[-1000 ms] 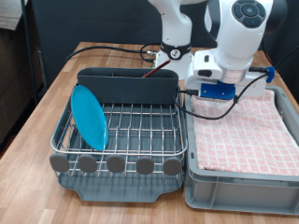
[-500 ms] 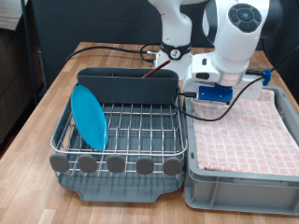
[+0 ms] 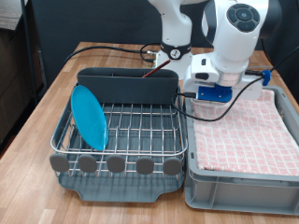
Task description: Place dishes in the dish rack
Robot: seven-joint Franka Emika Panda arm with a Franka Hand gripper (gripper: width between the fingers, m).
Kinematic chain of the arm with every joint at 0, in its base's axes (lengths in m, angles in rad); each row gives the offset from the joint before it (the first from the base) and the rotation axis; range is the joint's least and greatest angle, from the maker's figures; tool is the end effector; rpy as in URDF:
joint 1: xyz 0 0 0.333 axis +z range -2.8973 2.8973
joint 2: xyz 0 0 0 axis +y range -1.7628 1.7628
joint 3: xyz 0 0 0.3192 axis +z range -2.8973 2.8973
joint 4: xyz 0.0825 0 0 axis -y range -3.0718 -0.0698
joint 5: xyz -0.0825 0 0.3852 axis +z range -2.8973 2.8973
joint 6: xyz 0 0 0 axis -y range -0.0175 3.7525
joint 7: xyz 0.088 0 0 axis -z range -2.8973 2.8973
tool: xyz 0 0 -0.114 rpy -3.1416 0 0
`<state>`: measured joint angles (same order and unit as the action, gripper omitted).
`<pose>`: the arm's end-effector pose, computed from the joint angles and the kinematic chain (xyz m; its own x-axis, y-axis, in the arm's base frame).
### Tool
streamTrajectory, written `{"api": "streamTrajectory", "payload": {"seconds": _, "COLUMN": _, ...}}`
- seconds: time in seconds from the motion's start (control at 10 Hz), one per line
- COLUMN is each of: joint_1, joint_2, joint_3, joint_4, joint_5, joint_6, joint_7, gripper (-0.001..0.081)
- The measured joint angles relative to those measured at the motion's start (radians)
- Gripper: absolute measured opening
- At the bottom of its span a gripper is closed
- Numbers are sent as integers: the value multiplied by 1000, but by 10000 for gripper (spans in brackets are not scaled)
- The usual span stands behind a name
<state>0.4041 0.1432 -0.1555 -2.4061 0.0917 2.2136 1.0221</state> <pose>0.4420 0.1142 0.2278 0.6322 -0.7496 -0.1960 -0.7020 -0.6612 0.2646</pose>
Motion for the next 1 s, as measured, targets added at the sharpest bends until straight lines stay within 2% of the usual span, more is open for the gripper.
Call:
{"api": "streamTrajectory", "payload": {"seconds": 0.6, "joint_1": -1, "joint_2": -59, "joint_3": -20, "joint_4": 25, "joint_5": 4, "joint_6": -38, "joint_7": 19, "gripper": 71}}
{"api": "streamTrajectory", "payload": {"seconds": 1.0, "joint_1": -6, "joint_2": -109, "joint_3": -58, "joint_4": 74, "joint_5": -33, "joint_6": -31, "joint_7": 24, "gripper": 71}}
